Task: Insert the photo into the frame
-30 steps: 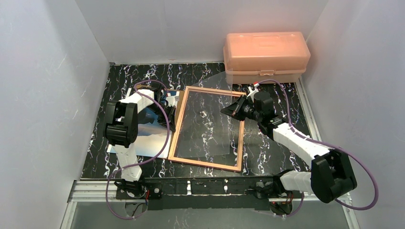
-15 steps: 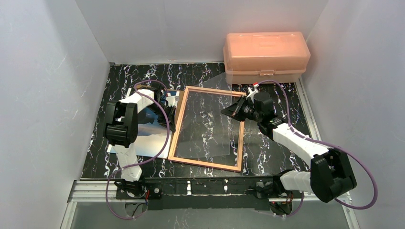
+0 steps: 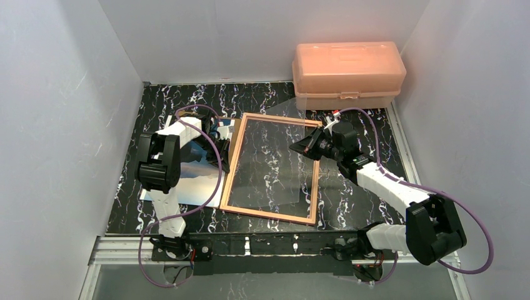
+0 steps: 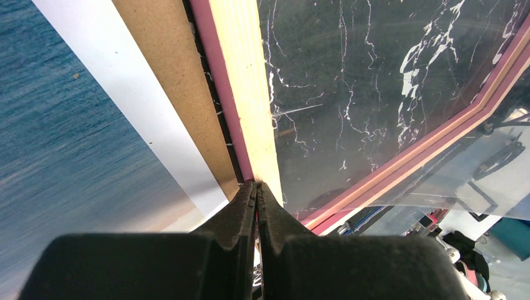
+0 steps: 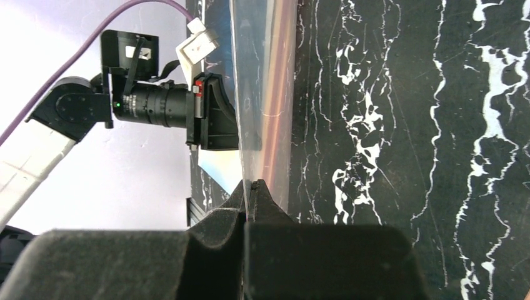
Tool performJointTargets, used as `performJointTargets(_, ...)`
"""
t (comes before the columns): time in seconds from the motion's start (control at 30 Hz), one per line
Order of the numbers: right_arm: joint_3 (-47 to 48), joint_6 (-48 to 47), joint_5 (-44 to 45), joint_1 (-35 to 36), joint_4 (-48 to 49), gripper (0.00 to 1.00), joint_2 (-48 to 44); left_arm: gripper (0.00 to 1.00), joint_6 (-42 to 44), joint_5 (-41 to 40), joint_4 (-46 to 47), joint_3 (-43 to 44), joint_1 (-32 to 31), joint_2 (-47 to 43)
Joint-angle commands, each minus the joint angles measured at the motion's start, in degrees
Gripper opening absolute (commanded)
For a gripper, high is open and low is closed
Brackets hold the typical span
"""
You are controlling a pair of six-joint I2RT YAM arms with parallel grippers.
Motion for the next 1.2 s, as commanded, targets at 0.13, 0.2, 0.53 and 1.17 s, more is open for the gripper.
performJointTargets(0.13,1.5,6.7,-4.5,0.7,8.9,0.01,-0.6,0.0,1.4,-1.5,-0.7,-0.3,-0.3,-0.4)
performJointTargets(0.2,1.8,7.4,-4.6,0.7,9.5,0.01,-0.9,0.0,1.4,-1.5,-0.7,-0.4,-0.3,-0.4)
performJointTargets(0.53,0.9,8.2,-4.4,0.8,9.7,0.01,-1.2,0.0,1.4,-1.4,-0.8,-0.3,-0.3,-0.5)
performJointTargets(1.17,-0.8,10.4,-0.7,0.9,8.6,0.01,-4.5,0.0,1.3,-1.2,-1.1,0.3,-0.3,-0.5)
